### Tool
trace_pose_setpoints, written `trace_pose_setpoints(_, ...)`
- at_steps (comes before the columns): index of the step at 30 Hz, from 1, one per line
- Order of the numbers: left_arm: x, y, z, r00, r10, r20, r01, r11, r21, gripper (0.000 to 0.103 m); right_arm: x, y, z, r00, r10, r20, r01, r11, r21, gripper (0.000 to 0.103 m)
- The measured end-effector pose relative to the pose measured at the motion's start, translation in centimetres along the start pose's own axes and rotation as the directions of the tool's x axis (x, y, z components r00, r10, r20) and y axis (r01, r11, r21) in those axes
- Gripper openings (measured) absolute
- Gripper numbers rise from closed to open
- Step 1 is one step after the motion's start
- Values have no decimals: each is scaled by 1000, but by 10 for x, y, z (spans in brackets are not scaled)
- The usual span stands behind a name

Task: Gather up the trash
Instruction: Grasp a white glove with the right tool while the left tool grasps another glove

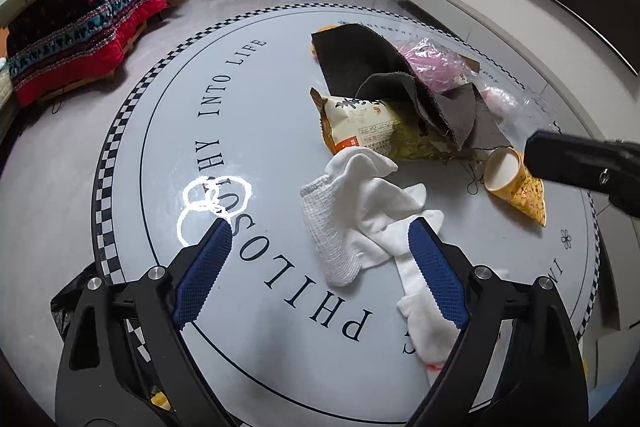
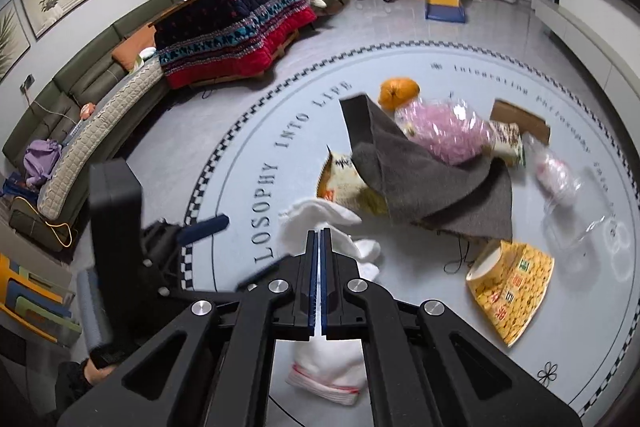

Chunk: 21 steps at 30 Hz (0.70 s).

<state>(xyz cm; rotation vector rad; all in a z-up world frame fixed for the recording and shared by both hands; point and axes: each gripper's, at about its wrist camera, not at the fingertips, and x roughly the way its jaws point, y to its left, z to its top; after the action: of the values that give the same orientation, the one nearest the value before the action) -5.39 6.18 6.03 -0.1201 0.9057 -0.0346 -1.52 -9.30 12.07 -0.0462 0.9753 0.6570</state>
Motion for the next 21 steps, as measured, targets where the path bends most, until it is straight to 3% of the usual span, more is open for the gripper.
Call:
trace_pose_setpoints(4,12,-1,3,1000,0,-25,1,1000,8,87,18,-15,-23,998,19,-57,-17,999,34,1)
trace_pose_setpoints(7,22,-4,2,999,-6,-39,6,1000,9,95,27,-22,-44,994,29,-101,-25,999,41,2)
trace_pose_setpoints(8,24,-4,2,999,-9,-39,9,1000,7,96,30,-22,-50,993,27,-113,-22,999,39,9)
trace_pose_setpoints(9,26,-6,1,999,-11,-41,11,1000,5,96,32,-23,-58,992,18,-123,-14,999,36,33)
trace_pose_setpoints(11,30,-7,1,999,-13,-48,14,1000,3,97,33,-23,-68,993,9,-117,-6,1000,26,57)
trace_pose_setpoints(21,49,-16,6,996,-19,-86,22,999,30,97,56,-1,-89,985,33,-170,-38,999,-23,57)
